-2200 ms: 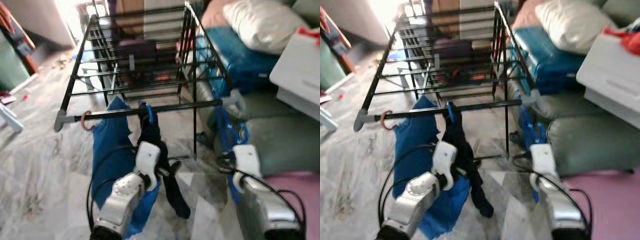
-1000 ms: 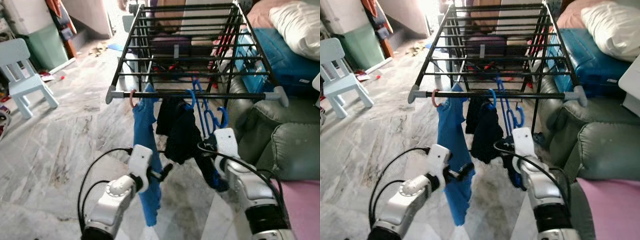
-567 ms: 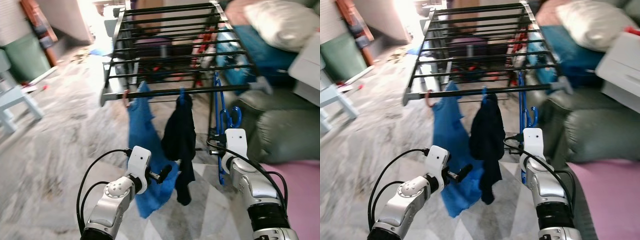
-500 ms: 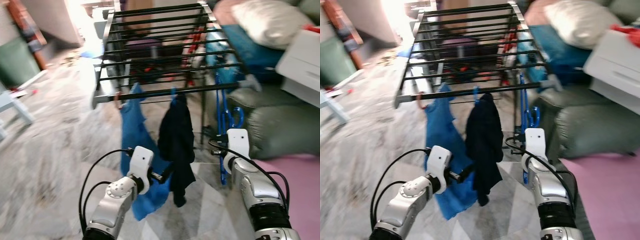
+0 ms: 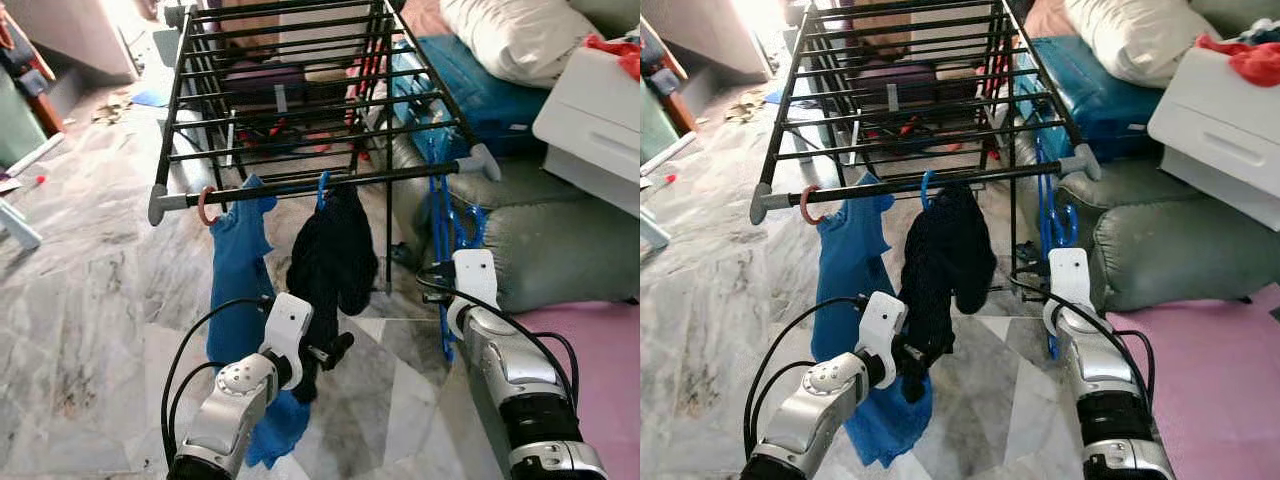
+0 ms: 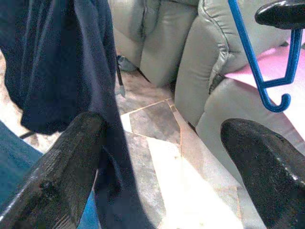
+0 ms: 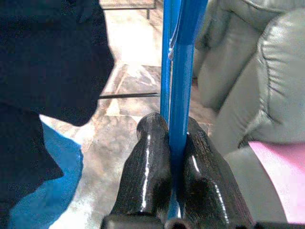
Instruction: Hang hanger
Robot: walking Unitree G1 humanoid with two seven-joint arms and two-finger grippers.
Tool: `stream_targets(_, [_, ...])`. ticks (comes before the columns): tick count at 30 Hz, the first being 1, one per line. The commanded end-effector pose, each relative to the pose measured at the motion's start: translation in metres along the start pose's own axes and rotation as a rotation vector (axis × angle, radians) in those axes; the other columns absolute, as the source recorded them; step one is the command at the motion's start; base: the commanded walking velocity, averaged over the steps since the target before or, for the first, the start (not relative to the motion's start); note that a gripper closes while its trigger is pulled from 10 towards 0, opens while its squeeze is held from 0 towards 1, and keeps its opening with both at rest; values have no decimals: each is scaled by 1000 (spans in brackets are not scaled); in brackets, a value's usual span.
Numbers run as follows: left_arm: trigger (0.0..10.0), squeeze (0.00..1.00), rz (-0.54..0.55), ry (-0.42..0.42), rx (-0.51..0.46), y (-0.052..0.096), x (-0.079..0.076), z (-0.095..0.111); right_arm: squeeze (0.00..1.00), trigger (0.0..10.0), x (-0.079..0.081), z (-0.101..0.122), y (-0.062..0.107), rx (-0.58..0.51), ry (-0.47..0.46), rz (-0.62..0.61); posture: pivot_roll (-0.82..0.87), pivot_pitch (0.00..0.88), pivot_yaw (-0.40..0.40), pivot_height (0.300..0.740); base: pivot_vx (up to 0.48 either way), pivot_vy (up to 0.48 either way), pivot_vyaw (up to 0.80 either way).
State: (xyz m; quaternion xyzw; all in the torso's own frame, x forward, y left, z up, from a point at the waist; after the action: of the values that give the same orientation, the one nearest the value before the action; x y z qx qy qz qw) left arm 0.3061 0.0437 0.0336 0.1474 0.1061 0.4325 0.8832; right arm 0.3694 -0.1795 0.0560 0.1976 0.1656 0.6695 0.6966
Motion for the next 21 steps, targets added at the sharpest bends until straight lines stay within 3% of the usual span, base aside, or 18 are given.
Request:
stream_targets(1, [10000, 0, 24, -11, -12, 3, 5, 3, 0, 10000, 15, 7, 0, -19, 29, 57, -82, 33, 65, 740, 0, 0, 0])
stream_targets(11, [10000, 0, 20, -15, 0, 3, 6, 1, 0, 10000, 24, 29, -5, -55, 78, 101, -80, 34, 69, 740, 0, 0, 0])
stream_targets(17, [10000, 0, 23, -14, 1, 4, 6, 1, 0, 10000, 14, 68, -12, -116, 53, 71, -74, 34, 68, 740, 0, 0, 0])
stream_targets(21, [10000, 0, 23, -15, 3, 4, 6, 0, 0, 10000, 7, 76, -15, -102, 34, 44, -69, 32, 68, 740, 0, 0, 0])
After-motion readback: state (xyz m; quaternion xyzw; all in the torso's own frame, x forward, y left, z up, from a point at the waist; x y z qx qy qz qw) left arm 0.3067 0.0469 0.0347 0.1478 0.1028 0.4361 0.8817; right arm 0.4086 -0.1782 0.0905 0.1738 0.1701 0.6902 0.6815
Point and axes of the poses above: a point about 5 cm out from each wrist's last joint towards the gripper, its own y axis pointing back from the gripper into the wrist, its own z axis along the axis of the wrist's last joint, x = y × z, the point moved 5 cm from there along -y, pointing out of the wrist towards the gripper, and after that the axes turned 7 degrees about -y, right-handed, at the moved point
